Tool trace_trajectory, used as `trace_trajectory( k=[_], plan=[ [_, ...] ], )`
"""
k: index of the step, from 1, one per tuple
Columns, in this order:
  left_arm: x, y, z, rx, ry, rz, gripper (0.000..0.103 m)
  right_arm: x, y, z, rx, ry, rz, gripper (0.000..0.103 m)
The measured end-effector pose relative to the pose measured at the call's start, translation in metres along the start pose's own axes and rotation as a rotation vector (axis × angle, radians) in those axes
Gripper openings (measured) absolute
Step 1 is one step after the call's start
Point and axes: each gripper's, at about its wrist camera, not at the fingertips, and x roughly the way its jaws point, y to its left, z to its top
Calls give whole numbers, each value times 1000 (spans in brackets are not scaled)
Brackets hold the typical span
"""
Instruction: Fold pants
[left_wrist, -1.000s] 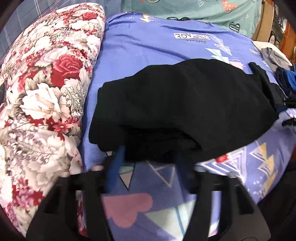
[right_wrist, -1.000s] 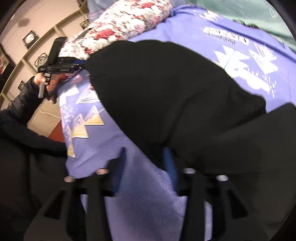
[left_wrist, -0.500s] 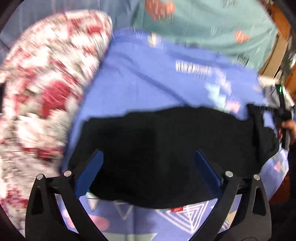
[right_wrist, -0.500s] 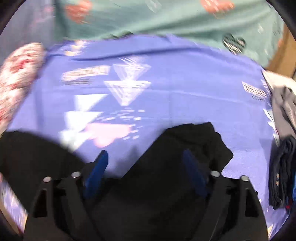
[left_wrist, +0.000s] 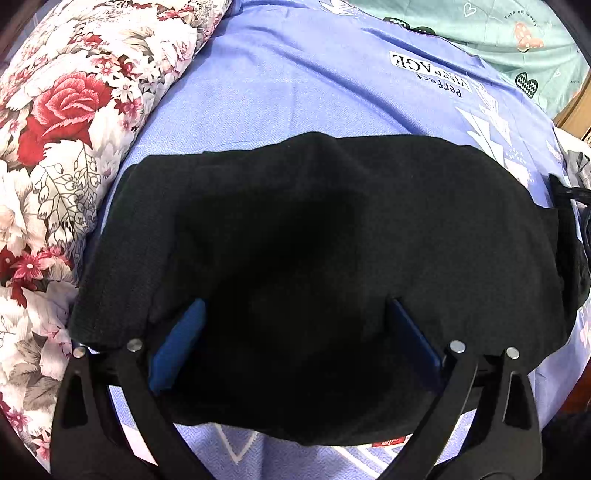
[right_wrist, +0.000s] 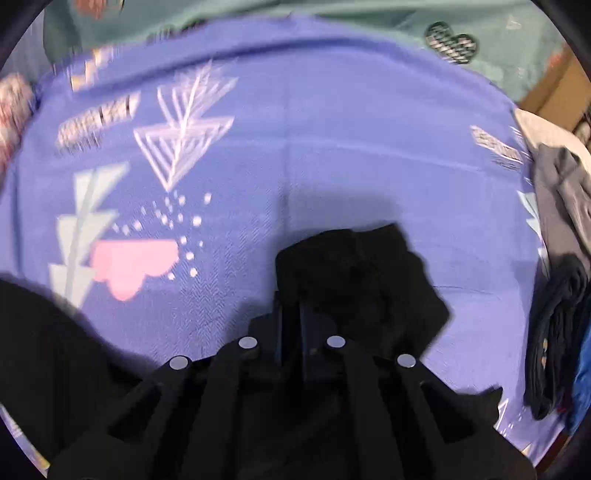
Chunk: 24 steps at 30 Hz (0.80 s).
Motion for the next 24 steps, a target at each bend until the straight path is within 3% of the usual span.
trace_trajectory(
  k=[4, 9, 15, 17, 20, 24],
  plan=[
    [-2, 4, -6, -4, -9, 0, 100, -77, -44, -30, 136, -179, 99, 7],
    [-1, 1, -7, -7, -15, -1, 100, -123, -93, -99, 272, -242, 156, 7],
    [1, 2, -5, -20, -4, 12, 100, -95, -116, -154, 370, -212, 259, 21],
    [2, 2, -3, -26, 0, 18, 100, -92, -128, -155, 455, -240, 328, 26],
    [-1, 3, -3, -35, -1, 16, 100, -79, -131, -145, 472, -157, 257, 35],
    [-1, 2, -5, -34, -10, 21, 100, -57, -136, -135, 530, -85, 296, 35]
  ],
)
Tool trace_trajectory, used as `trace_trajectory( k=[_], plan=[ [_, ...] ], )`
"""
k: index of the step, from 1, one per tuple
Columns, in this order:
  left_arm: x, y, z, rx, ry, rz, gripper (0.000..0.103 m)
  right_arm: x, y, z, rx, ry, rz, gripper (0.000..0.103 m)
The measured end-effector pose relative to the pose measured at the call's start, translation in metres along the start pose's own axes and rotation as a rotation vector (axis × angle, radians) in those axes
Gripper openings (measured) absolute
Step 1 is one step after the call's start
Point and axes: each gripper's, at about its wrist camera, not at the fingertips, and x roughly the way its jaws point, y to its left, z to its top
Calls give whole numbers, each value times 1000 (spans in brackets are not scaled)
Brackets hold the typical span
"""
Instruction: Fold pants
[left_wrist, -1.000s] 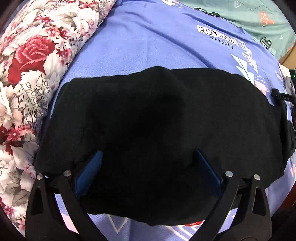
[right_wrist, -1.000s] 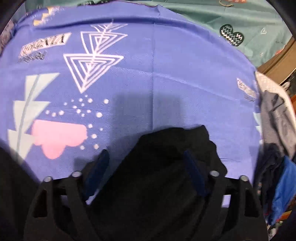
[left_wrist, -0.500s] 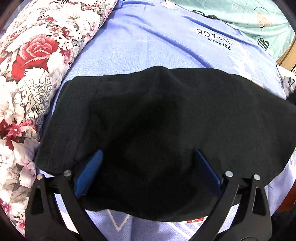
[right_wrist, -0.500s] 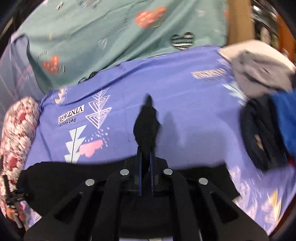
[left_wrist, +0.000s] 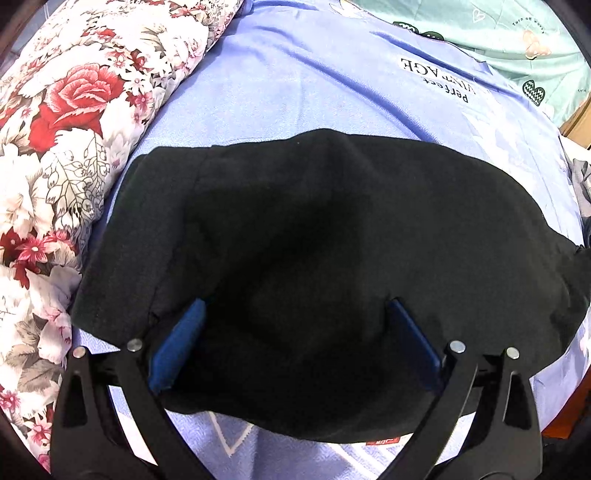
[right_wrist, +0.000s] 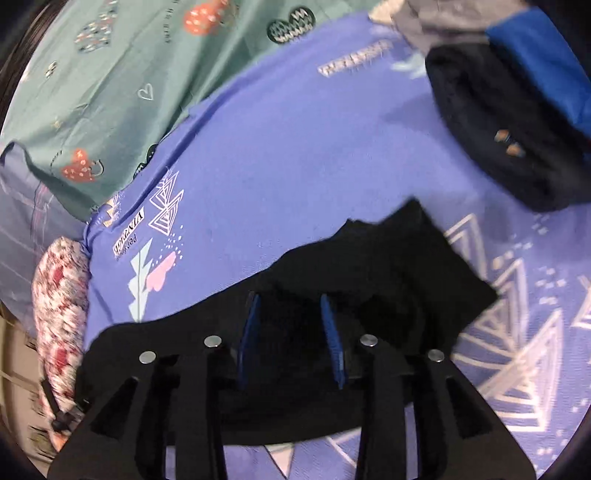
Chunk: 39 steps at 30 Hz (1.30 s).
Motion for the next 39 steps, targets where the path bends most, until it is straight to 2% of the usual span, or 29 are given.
trace_trajectory(
  k=[2, 3, 4, 5, 6, 10, 15, 16, 17, 18, 19, 21, 23, 28, 30, 31, 32, 34, 35, 36, 38, 39],
  plan=[
    [0, 0, -2, 0, -3, 5, 100, 2, -2, 3, 22, -4, 24, 37],
    [1, -1, -1, -1, -4, 8, 100, 2, -1, 4, 20, -14, 49, 41],
    [2, -1, -1, -1, -6, 10, 101, 1, 1, 6, 12, -30, 78, 50],
    [3, -2, -1, -2, -6, 12, 101, 1, 4, 9, 1, -59, 96, 51],
    [4, -3, -1, -4, -6, 20, 101, 5, 7, 12, -12, -64, 79, 51],
    [5, -5, -1, -4, -18, 41, 101, 35, 21, 20, -37, 53, -57, 51],
    [4, -4, -4, -4, -45, 36, 101, 48, 49, 18, -217, 109, -222, 54],
    [4, -4, -4, -4, -46, 34, 101, 50, 53, 15, -256, 112, -260, 45],
    [4, -4, -4, -3, -46, 33, 101, 53, 57, 12, -304, 110, -322, 25],
    [4, -4, -4, -3, -46, 30, 101, 53, 55, 10, -317, 115, -321, 18],
    [3, -4, -4, -5, -47, 26, 101, 53, 57, 10, -308, 118, -291, 2],
    [3, -3, -5, -7, -49, 19, 101, 38, 64, 17, -309, 52, -270, 3],
    [2, -2, -6, -8, -53, 17, 101, 24, 73, 32, -293, -22, -202, 3],
    [3, -3, -7, -36, -64, 19, 101, 43, 109, 65, -300, -135, 0, 3],
    [1, -1, -8, -65, -75, 11, 101, 60, 119, 73, -304, -136, 28, 13],
    [1, 0, -7, -77, -81, 9, 101, 76, 120, 78, -292, -65, 50, 54],
    [1, 1, -8, -88, -87, 7, 101, 83, 122, 80, -281, -25, 57, 75],
    [0, 1, -8, -101, -99, 9, 101, 74, 122, 78, -278, -58, 72, 75],
    [0, 1, -9, -104, -104, 12, 101, 62, 123, 75, -309, -94, 58, 75],
    [0, 0, -9, -104, -107, 14, 101, 55, 122, 72, -335, -89, 27, 74],
    [1, -1, -10, -106, -119, 20, 101, 51, 106, 65, -337, -21, -71, 72],
    [1, -2, -10, -107, -126, 22, 101, 49, 96, 60, -320, 12, -92, 70]
  ],
)
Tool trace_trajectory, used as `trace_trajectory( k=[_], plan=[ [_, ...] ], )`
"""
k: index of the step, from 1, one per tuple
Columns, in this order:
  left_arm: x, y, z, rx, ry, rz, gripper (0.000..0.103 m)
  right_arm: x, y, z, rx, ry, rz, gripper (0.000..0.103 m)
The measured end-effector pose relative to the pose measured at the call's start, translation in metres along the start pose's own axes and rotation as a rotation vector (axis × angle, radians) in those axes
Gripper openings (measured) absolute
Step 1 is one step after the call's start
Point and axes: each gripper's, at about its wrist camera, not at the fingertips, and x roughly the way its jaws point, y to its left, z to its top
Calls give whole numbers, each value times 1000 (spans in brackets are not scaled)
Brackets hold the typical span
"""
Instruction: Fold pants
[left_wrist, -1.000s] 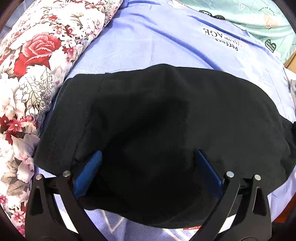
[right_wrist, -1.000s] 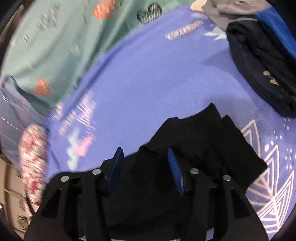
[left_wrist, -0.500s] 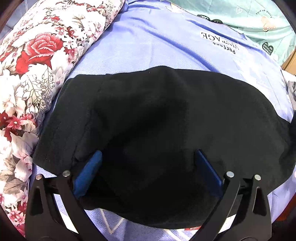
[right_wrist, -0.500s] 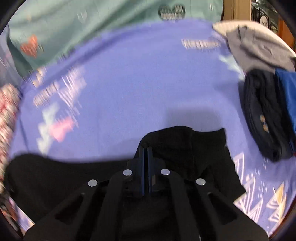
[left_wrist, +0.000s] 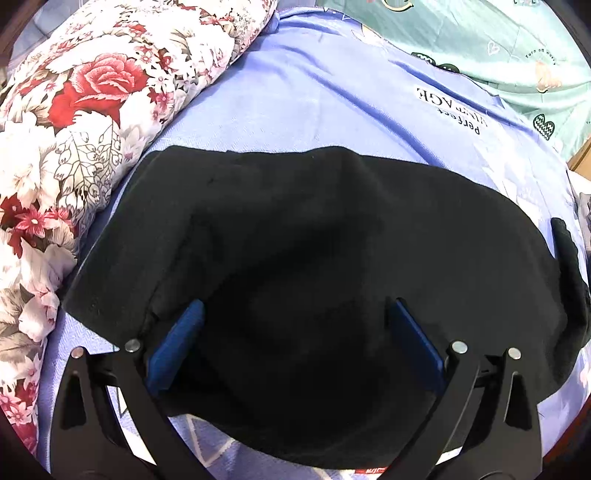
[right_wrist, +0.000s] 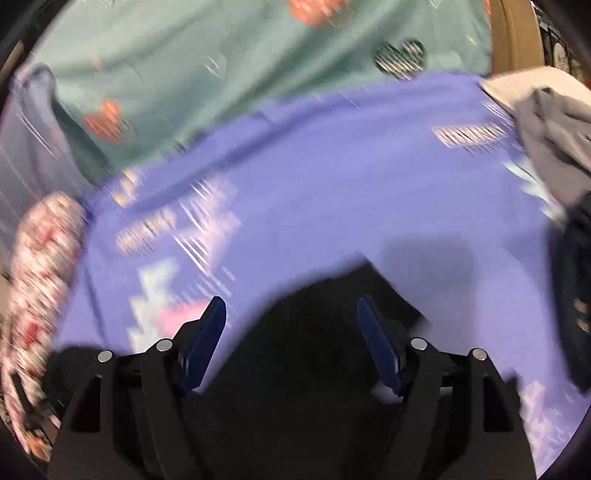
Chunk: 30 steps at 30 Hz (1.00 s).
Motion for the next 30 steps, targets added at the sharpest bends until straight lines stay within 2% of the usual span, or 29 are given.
trace_trajectory(
  k=[2, 4, 7, 10, 13, 15, 16, 19, 23, 25, 28, 29, 30],
  plan=[
    [-1, -1, -3, 2, -17, 4, 101, 3, -20, -16, 40, 63, -20, 59],
    [-1, 0, -3, -6, -26, -5, 101, 8, -38, -30, 95, 93, -20, 54],
    [-3, 4, -5, -25, -39, -23, 101, 15, -57, -41, 167, 79, 23, 52],
    [-5, 5, -8, -28, -49, -33, 101, 26, -57, -38, 199, 70, 57, 48],
    [-6, 9, -8, -52, -59, -62, 101, 40, -49, -27, 205, 70, 39, 41],
    [-6, 8, -9, -51, -63, -62, 101, 49, -43, -21, 212, 77, 55, 26],
    [-6, 8, -9, -50, -61, -60, 101, 52, -42, -20, 225, 85, 52, 12],
    [-6, 7, -8, -48, -60, -58, 101, 32, -40, -17, 231, 26, 66, 10],
    [-6, 9, -8, -56, -63, -70, 101, -58, -47, -32, 246, -150, 144, 10],
    [-6, 10, -9, -57, -65, -74, 101, -94, -64, -52, 272, -204, 128, 10],
    [-7, 11, -10, -65, -68, -85, 101, -108, -100, -89, 349, -187, 39, 10],
    [-8, 12, -11, -67, -69, -89, 101, -98, -114, -104, 372, -142, -18, 10],
    [-8, 12, -11, -69, -69, -93, 101, -88, -125, -114, 400, -101, -38, 10]
  ],
)
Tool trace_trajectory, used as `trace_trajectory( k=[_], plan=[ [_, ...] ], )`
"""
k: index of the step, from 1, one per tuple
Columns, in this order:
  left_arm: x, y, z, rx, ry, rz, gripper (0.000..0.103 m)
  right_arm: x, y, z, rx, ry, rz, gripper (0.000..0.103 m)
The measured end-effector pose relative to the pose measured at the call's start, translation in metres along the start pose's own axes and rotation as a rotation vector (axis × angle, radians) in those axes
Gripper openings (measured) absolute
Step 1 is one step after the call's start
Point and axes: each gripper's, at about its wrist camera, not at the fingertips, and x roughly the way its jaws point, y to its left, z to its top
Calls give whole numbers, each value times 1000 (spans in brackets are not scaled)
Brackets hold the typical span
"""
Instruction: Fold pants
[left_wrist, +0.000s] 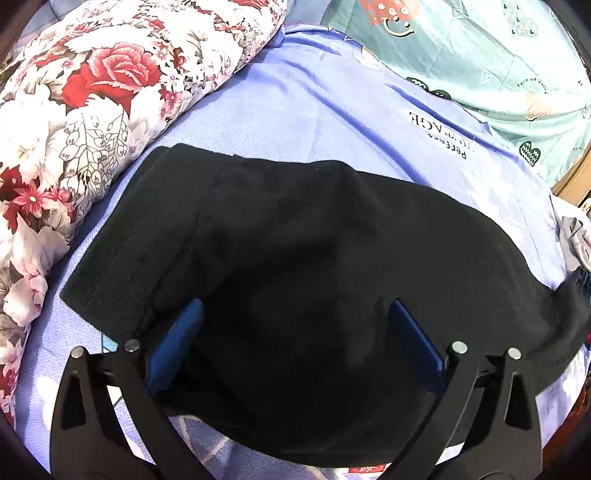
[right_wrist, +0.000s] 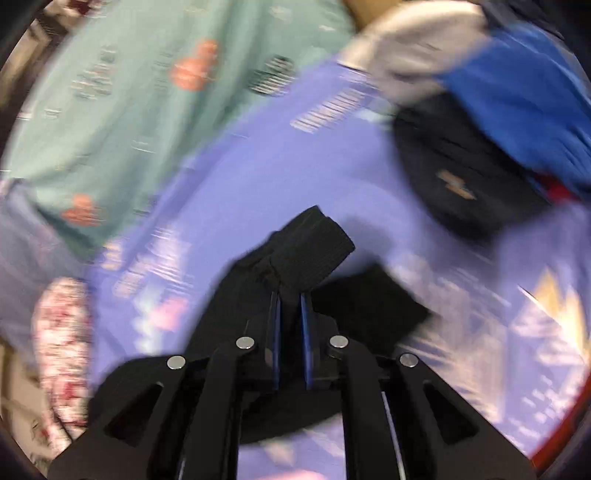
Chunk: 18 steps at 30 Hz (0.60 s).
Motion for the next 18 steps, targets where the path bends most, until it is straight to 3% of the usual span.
trace_trajectory(
  k=[2, 4, 6, 8, 9, 10, 11, 12, 15, 17, 18],
  plan=[
    [0, 1, -1, -4, 0, -5, 101, 21, -21, -15, 44, 72, -35, 8],
    [-1, 0, -2, -7, -1, -4, 101, 18, -19, -20, 24, 48, -37, 10],
    [-3, -1, -4, -9, -4, -4, 101, 12, -11, -20, 10, 42, -51, 18],
    [-3, -2, -5, -13, -6, -5, 101, 7, -3, -16, -8, 12, -49, 45],
    [-4, -2, -5, -14, -7, -7, 101, 6, 0, -14, -19, -4, -67, 47],
    [-4, -1, -5, -17, -8, -9, 101, 8, 1, -12, -18, -19, -99, 44],
    [-4, -1, -6, -17, -8, -10, 101, 9, -4, -10, -6, -25, -110, 19],
    [-5, -2, -6, -19, -9, -9, 101, 12, -6, -7, 4, -26, -121, 2],
    [-6, -2, -7, -21, -10, -9, 101, 7, -2, -10, -63, -77, -247, 0],
    [-6, -3, -8, -23, -9, -6, 101, 6, -1, -13, -196, -135, -537, 1],
    [-6, -4, -8, -23, -9, -4, 101, 9, -5, -14, -202, -118, -584, 4]
  ],
)
